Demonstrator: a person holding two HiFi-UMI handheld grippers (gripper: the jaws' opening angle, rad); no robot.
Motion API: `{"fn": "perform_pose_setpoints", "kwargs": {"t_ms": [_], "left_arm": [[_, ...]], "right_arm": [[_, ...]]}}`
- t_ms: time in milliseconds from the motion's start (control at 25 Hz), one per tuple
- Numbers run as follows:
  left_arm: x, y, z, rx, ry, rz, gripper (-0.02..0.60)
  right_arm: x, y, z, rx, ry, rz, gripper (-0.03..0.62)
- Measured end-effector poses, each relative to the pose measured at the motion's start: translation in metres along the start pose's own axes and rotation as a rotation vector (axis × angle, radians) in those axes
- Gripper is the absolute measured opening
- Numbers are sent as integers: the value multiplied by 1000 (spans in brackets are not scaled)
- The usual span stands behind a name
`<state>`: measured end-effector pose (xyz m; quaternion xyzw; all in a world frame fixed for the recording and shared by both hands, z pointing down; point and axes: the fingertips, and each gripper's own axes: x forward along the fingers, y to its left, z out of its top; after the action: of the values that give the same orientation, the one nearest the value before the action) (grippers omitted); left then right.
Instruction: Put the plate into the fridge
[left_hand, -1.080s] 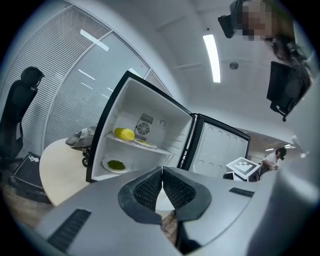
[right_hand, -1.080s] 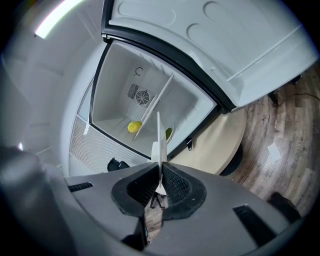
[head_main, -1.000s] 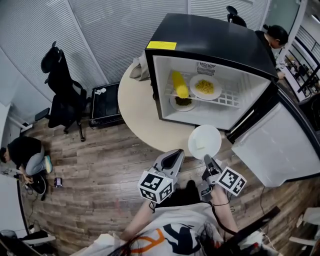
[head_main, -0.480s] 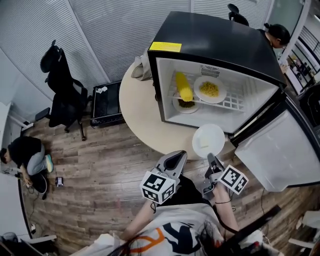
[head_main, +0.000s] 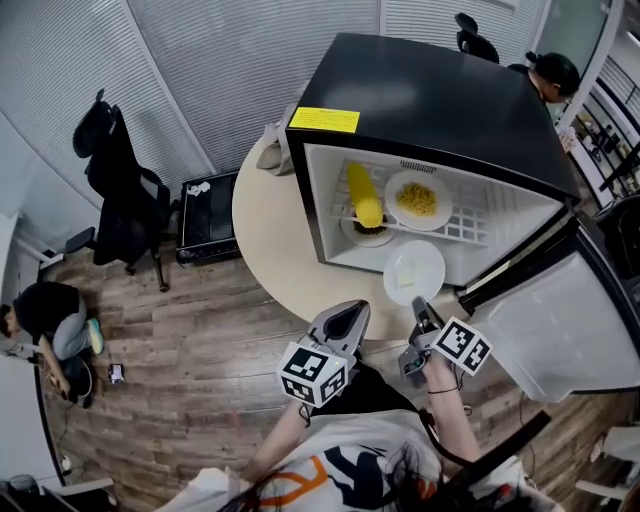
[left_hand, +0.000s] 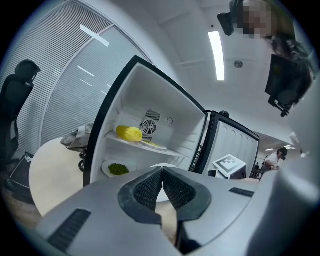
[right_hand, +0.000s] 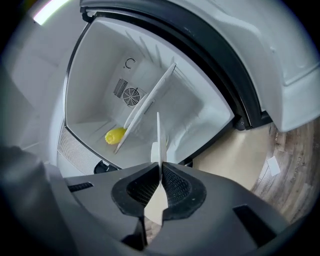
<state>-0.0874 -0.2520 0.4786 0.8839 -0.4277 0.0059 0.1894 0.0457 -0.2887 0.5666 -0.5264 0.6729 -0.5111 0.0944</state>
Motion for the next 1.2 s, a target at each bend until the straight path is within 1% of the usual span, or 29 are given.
{"fn": "perform_pose_setpoints", "kwargs": {"t_ms": [320,640,760,960,1200], "left_arm": [[36,8,3,4,19,-29,12],[60,10,3,3,40,-57,12],[65,13,4,2,43,-59,12],[70,16,2,4,54,-66,12],[74,21,2,16,65,-66,12]], "right_arm": [[41,-12,19,-15,23,-24,26],[61,-26,32,-13,7,-66,26],[66,-28,38,-26,-18,-81,25],[74,-35,53,-41,-89,-114,26],[88,-38,62,-124,-114,-139,34]]}}
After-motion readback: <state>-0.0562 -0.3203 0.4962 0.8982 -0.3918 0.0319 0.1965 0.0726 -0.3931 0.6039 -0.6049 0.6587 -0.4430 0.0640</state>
